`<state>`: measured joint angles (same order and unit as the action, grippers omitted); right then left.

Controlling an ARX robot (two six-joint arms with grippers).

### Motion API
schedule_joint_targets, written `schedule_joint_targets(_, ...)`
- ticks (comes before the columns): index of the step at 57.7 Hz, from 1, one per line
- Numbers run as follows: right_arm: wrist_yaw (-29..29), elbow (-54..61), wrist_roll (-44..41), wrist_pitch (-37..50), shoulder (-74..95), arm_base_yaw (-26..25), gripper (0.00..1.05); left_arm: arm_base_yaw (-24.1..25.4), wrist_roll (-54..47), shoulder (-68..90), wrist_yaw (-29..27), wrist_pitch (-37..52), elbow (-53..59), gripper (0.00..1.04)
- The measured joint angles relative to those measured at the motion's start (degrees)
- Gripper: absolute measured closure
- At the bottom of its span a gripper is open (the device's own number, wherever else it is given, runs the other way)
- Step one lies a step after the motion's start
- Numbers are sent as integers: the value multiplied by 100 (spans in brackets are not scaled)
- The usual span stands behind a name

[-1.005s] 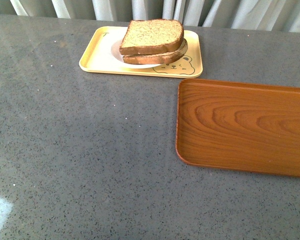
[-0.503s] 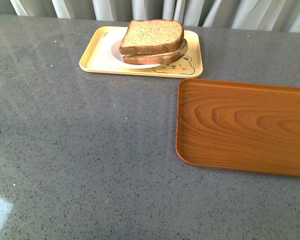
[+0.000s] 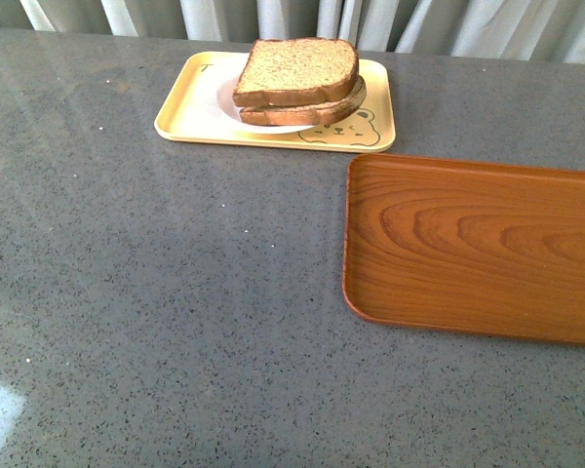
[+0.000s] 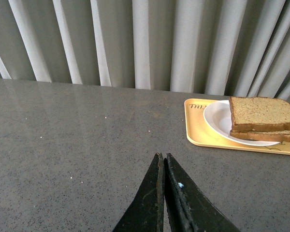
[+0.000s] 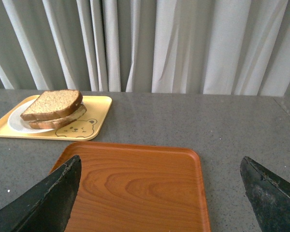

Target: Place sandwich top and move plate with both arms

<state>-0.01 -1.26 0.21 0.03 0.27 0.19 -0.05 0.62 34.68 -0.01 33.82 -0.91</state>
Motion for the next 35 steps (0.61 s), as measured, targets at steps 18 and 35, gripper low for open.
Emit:
schedule_joint_targets(18, 0, 0, 0, 0, 0, 0, 9, 0, 0, -1187, 0, -1095, 4, 103)
schedule_joint_targets(35, 0, 0, 0, 0, 0, 0, 9, 0, 0, -1818, 0, -1727, 4, 103)
